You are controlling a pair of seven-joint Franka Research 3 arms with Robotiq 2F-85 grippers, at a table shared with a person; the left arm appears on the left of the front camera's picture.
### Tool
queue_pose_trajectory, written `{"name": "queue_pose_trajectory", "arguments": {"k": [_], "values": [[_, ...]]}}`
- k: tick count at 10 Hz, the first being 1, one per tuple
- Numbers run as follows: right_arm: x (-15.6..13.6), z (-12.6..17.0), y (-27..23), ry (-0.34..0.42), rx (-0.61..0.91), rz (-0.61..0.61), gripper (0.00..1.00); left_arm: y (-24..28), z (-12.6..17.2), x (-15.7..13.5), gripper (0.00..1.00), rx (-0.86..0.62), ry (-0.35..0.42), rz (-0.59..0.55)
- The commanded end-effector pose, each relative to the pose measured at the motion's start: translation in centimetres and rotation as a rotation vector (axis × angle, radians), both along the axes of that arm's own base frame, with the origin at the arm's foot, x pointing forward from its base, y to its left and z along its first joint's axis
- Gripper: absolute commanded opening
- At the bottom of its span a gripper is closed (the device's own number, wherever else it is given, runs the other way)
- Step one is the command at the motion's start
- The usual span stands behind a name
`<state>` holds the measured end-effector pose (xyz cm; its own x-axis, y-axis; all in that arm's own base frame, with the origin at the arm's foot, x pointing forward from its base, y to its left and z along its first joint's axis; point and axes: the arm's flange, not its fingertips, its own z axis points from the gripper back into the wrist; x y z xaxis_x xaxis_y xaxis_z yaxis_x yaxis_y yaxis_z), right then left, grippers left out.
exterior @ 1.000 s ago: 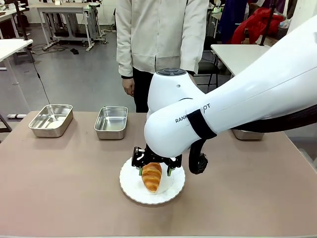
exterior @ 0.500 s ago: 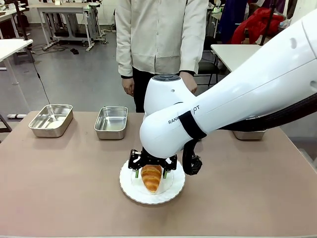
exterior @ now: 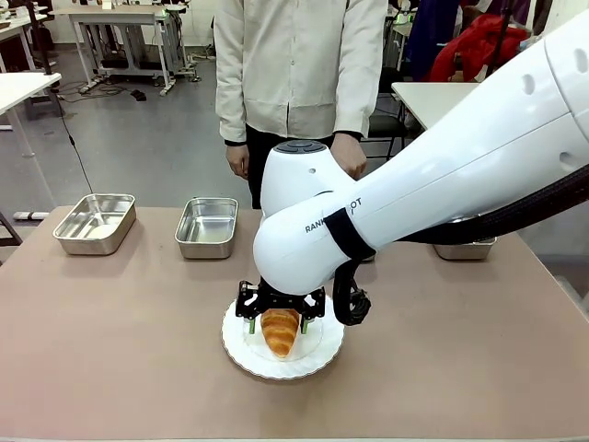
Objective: Place the bread in the container.
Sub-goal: Place the Butter Roll into the Airtight Container indicated by the human.
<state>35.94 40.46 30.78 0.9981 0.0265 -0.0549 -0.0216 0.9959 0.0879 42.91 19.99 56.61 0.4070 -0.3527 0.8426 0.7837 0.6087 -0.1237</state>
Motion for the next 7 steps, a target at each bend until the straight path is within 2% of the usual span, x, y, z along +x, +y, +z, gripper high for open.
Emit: {"name": "queue_pose_trajectory", "arguments": {"k": [1,7], "values": [[0.31,-0.03,0.9,-0.031,-0.062,-0.039,1.0,0.02,0.09,-0.17,1.0,-0.009,-0.016,-0.011],[0.3,-0.63,0.8,-0.092,-0.09,-0.048,1.0,0.02,0.09,-0.17,1.0,-0.009,-0.016,-0.011]]}}
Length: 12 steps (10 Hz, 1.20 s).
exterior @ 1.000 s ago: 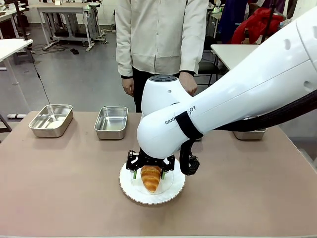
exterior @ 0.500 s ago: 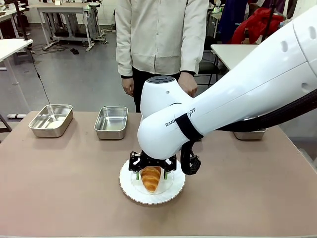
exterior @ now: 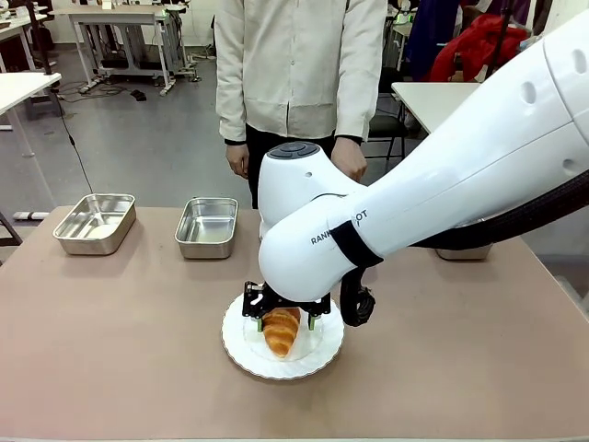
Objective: Place the bread in the container.
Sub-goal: Place the Butter Roll into the Airtight Container indicated by the human.
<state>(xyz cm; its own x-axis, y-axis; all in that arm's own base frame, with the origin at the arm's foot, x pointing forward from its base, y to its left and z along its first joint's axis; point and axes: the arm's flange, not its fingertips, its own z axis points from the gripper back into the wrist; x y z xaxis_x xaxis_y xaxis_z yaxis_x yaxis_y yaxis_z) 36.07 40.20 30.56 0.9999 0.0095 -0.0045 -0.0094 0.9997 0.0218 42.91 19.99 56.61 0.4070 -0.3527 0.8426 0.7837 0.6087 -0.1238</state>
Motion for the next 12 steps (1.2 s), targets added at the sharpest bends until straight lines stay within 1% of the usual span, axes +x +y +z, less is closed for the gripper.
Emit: {"name": "queue_pose_trajectory", "arguments": {"k": [1,2,3,4,5,6,7,8,9,10,12], "values": [[0.09,-0.45,1.03,-0.056,-0.018,-0.034,1.0,0.02,0.09,-0.17,1.0,-0.009,-0.016,-0.011],[0.01,-0.4,0.94,-0.07,-0.014,-0.041,0.85,0.02,0.09,-0.17,1.0,-0.009,-0.016,-0.011],[-0.1,-0.28,1.04,-0.082,-0.004,-0.043,0.8,0.02,0.09,-0.17,1.0,-0.009,-0.016,-0.011],[-0.19,-0.16,1.06,-0.088,-0.001,-0.044,0.65,0.02,0.09,-0.17,1.0,-0.009,-0.016,-0.011],[-0.15,-0.2,1.09,-0.087,0.001,-0.048,0.6,0.02,0.09,-0.17,1.0,-0.009,-0.016,-0.011],[-0.08,-0.29,1.09,-0.085,0.002,-0.049,0.45,0.02,0.09,-0.17,1.0,-0.009,-0.016,-0.011],[-0.04,-0.36,1.12,-0.09,0.002,-0.05,0.4,0.02,0.09,-0.17,1.0,-0.009,-0.016,-0.011],[0.08,-0.45,1.04,-0.093,-0.006,-0.045,0.25,0.02,0.09,-0.17,1.0,-0.009,-0.016,-0.011],[0.1,-0.37,0.84,-0.04,-0.017,-0.039,0.25,0.02,0.09,-0.17,1.0,-0.009,-0.016,-0.011],[-0.1,0.49,0.67,-0.045,0.019,-0.019,0.25,0.02,0.09,-0.17,1.0,-0.009,-0.016,-0.011],[-0.1,0.49,0.67,-0.045,0.019,-0.019,0.25,0.02,0.09,-0.17,1.0,-0.009,-0.016,-0.011]]}}
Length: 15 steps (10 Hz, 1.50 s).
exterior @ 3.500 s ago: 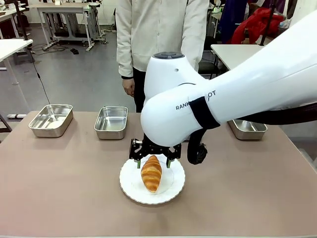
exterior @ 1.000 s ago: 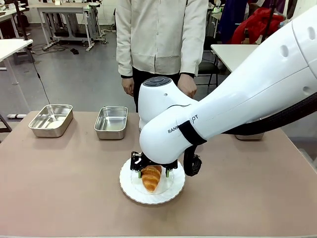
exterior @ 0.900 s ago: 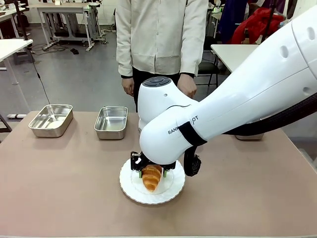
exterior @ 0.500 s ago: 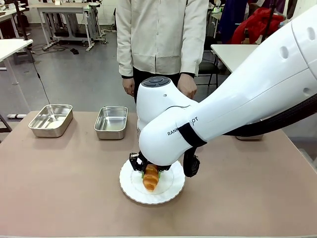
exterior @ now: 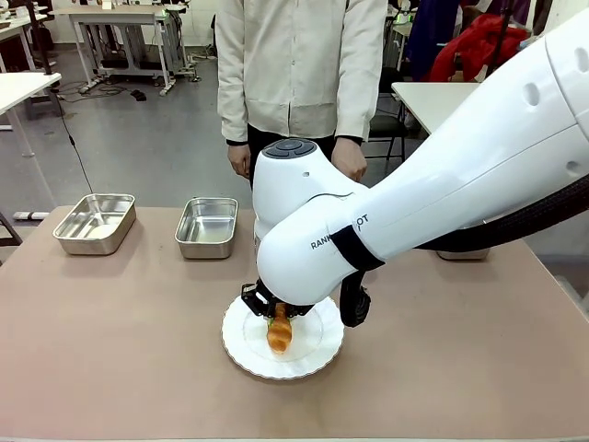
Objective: Place the bread in the container.
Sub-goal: Place the Butter Roll into the Airtight Container indicated by the human.
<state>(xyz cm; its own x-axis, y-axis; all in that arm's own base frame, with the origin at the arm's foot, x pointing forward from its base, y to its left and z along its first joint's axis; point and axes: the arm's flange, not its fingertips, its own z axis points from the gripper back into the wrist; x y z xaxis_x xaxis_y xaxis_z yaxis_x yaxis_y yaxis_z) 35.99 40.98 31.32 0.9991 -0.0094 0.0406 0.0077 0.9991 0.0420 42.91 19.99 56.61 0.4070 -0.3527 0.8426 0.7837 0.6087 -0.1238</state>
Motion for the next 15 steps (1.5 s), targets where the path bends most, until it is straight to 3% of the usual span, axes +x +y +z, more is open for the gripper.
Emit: {"name": "queue_pose_trajectory", "arguments": {"k": [1,3,6,10,13,15], "values": [[0.0,-0.3,-0.1,0.0,-0.002,0.0,0.25,0.0,0.1,-0.2,1.0,-0.009,-0.016,-0.011],[0.9,1.1,-0.9,-0.037,-0.005,-0.003,0.25,0.0,0.1,-0.2,1.0,-0.009,-0.016,-0.011],[3.4,7.3,-4.2,-0.125,0.015,0.018,0.25,0.0,0.1,-0.2,1.0,-0.009,-0.016,-0.011],[9.9,13.7,-9.5,-0.189,-0.037,0.092,0.25,0.0,0.1,-0.2,1.0,-0.009,-0.016,-0.011],[16.0,13.9,-12.4,-0.149,-0.035,0.099,0.25,0.0,0.1,-0.2,1.0,-0.009,-0.016,-0.011],[19.7,11.7,-14.0,-0.093,-0.036,0.101,0.25,0.0,0.1,-0.2,1.0,-0.009,-0.016,-0.011]]}}
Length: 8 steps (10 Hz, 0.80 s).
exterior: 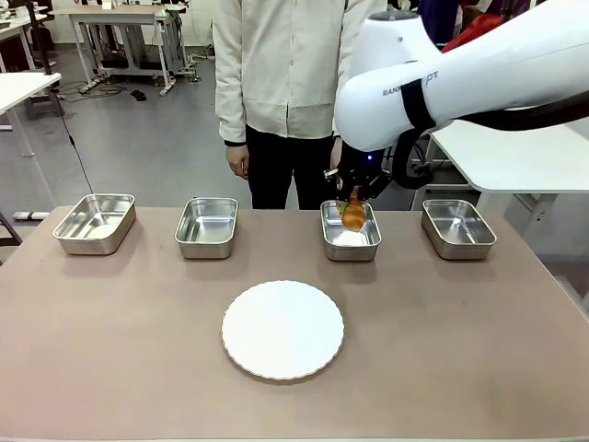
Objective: Place the bread in the container.
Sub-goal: Place the Butter Roll into the Airtight Container indicated by the human.
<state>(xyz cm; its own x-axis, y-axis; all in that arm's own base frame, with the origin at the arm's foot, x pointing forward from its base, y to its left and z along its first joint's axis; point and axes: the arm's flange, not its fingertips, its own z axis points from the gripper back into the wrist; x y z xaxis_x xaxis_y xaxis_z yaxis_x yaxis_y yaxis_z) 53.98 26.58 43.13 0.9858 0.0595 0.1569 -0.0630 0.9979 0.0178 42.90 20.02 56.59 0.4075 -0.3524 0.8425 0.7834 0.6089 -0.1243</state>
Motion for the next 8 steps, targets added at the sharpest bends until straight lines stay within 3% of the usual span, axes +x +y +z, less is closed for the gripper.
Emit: {"name": "queue_pose_trajectory", "arguments": {"k": [1,3,5,6,7,8], "values": [[3.0,-1.4,-0.2,0.04,-0.013,0.058,0.25,0.0,0.1,-0.2,1.0,-0.008,-0.016,-0.011],[4.8,-4.0,-1.2,0.05,-0.001,0.081,0.25,0.0,0.1,-0.2,1.0,-0.008,-0.016,-0.011],[5.6,-5.1,-1.8,0.008,0.024,0.083,0.25,0.0,0.1,-0.2,1.0,-0.008,-0.016,-0.011],[5.3,-5.3,-2.0,-0.023,0.006,0.096,0.8,0.0,0.1,-0.2,1.0,-0.008,-0.016,-0.011],[5.0,-5.0,-2.0,-0.034,-0.003,0.106,0.81,0.0,0.1,-0.2,1.0,-0.008,-0.016,-0.011],[4.9,-4.9,-2.0,-0.044,0.0,0.104,1.0,0.0,0.1,-0.2,1.0,-0.008,-0.016,-0.011]]}}
